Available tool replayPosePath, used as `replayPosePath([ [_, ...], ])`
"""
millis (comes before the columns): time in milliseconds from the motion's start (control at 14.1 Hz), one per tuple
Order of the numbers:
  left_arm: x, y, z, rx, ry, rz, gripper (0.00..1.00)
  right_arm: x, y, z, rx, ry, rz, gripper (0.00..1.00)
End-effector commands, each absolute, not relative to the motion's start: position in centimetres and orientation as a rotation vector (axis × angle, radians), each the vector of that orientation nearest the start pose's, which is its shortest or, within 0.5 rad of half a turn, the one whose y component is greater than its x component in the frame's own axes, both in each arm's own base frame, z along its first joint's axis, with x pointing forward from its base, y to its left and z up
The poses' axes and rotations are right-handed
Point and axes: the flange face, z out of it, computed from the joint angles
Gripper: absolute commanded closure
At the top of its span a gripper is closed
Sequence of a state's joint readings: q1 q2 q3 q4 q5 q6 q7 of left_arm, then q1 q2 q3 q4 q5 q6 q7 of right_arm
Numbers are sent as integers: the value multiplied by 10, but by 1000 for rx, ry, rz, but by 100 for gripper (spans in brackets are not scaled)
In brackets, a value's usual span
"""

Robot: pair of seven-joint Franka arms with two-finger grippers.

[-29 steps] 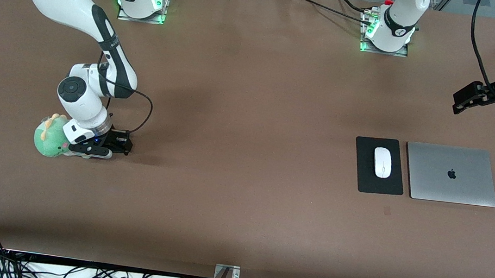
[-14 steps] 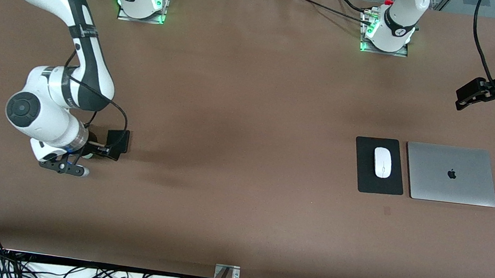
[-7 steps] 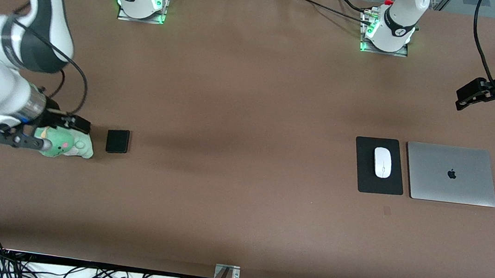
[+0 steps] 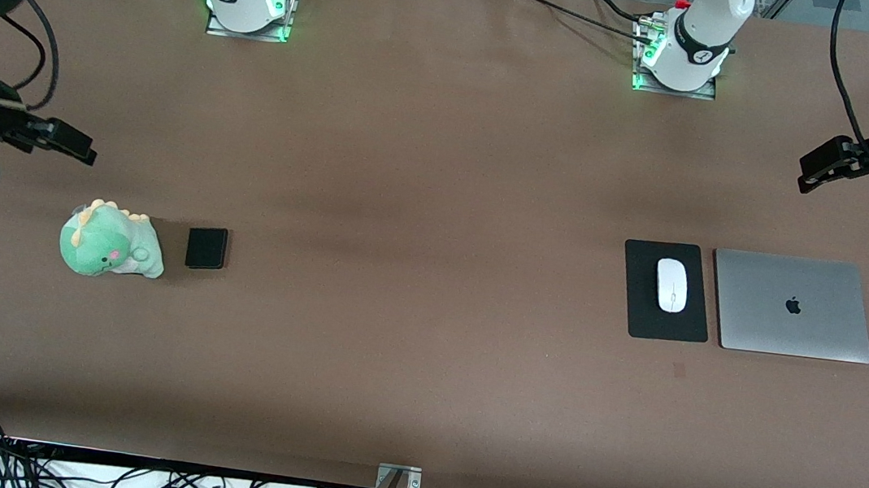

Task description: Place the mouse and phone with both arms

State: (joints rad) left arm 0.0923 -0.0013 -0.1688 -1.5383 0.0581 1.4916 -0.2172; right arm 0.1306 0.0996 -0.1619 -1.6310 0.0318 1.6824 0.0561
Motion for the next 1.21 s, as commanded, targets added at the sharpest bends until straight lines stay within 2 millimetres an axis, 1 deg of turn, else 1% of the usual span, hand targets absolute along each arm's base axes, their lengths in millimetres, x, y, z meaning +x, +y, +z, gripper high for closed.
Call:
replayPosePath([
  [0, 539, -33, 638, -3098, -203, 48, 0, 566, -20, 563, -3154, 143, 101, 0],
  [71, 539, -33, 638, -3097, -203, 50, 0, 560, -22, 573, -3153, 153, 87, 0],
  [213, 539, -33, 638, -3097, -203, 51, 0, 561, -25, 580, -3153, 153, 65, 0],
  [427, 539, -33, 638, -3098, -203, 46, 0, 579, -24, 583, -3156, 144, 31, 0],
  [569, 540, -33, 639, -3098, -203, 43, 0, 588, -24, 582, -3156, 153, 18, 0],
  [640, 540, -33, 639, -3098, -203, 43, 0, 592, -24, 577, -3160, 155, 25, 0],
  [782, 540, -34, 639, -3100, -203, 44, 0, 598, -22, 578, -3159, 155, 13, 0],
  [1138, 539, -34, 639, -3099, -203, 46, 0, 598, -20, 577, -3160, 153, 15, 0],
])
